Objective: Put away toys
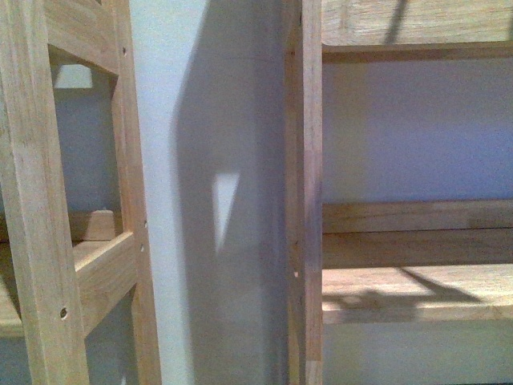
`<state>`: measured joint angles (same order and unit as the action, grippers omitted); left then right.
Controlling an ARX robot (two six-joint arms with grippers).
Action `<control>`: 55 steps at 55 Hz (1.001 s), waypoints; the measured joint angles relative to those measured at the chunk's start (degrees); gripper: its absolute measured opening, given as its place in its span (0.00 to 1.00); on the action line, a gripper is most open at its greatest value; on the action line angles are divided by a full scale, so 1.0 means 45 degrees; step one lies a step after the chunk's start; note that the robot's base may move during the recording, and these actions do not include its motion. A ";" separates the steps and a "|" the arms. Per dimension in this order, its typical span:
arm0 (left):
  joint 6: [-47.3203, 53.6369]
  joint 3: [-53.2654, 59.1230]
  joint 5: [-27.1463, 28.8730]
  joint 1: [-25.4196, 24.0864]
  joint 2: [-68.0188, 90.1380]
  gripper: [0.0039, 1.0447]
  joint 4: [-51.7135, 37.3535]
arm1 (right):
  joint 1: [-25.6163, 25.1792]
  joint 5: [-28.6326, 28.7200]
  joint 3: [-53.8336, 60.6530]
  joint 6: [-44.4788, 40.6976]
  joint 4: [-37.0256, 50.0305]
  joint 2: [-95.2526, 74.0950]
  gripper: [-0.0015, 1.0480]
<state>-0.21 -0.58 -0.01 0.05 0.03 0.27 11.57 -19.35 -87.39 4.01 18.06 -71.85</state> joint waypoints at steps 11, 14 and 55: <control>0.0000 0.0000 0.0000 0.0000 0.0000 0.94 0.0000 | 0.0073 -0.0136 0.4823 -0.2181 0.2851 0.3633 0.94; 0.0000 0.0000 0.0000 0.0000 0.0000 0.94 0.0000 | -0.0078 -0.0078 0.5809 -0.2467 0.2953 0.4575 0.94; 0.0000 0.0000 0.0000 0.0000 0.0000 0.94 0.0000 | -0.4235 0.1005 1.5781 0.0704 0.0151 1.2458 0.94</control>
<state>-0.21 -0.58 -0.01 0.05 0.03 0.27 -7.49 -14.83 -16.38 7.18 18.74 -15.79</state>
